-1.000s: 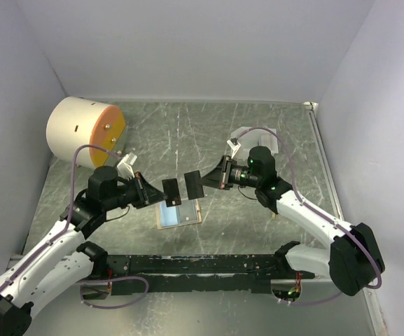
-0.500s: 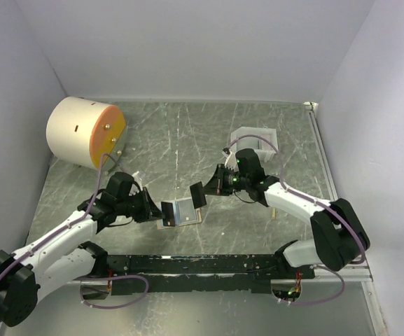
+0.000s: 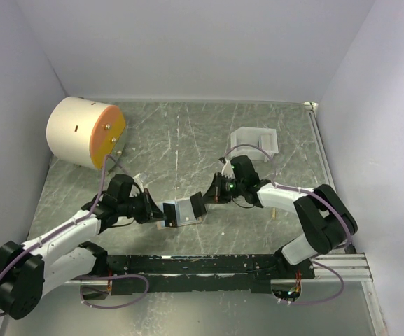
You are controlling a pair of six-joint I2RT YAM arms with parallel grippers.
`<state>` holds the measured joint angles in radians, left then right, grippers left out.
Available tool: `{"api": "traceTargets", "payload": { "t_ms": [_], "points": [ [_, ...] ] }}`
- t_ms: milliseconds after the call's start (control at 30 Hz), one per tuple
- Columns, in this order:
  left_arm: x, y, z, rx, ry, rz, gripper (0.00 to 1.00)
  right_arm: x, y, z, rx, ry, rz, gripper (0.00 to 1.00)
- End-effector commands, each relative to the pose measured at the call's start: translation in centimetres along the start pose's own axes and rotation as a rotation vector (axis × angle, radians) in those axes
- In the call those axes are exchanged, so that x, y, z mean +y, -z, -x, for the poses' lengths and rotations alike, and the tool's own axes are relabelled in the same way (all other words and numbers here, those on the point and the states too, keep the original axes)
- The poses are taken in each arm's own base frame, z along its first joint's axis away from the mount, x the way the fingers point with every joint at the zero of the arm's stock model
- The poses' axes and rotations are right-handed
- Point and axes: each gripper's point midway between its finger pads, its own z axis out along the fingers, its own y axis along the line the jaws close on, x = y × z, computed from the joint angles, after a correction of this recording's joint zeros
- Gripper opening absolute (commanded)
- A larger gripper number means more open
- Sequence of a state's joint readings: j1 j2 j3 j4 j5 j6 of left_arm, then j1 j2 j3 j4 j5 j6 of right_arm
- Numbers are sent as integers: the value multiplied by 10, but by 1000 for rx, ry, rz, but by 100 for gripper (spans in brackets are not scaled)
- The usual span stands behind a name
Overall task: Put the credit cards into the card holder
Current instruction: Insert the credit card into the card holder.
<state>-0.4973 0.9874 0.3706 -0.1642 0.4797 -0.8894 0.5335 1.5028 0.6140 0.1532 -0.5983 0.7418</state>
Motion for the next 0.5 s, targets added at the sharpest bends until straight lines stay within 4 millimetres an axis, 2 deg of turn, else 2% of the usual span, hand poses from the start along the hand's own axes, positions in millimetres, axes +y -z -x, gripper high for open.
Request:
{"api": "traceTargets", "payload": {
  "t_ms": [0, 233, 467],
  "points": [
    [0, -3, 7, -9, -7, -39, 7, -4, -6, -5, 14, 36, 19, 0],
    [-2, -4, 13, -9, 2, -89, 7, -32, -9, -16, 36, 39, -80, 0],
    [-5, -9, 13, 11, -3, -118, 7, -36, -10, -19, 41, 31, -88, 0]
  ]
}}
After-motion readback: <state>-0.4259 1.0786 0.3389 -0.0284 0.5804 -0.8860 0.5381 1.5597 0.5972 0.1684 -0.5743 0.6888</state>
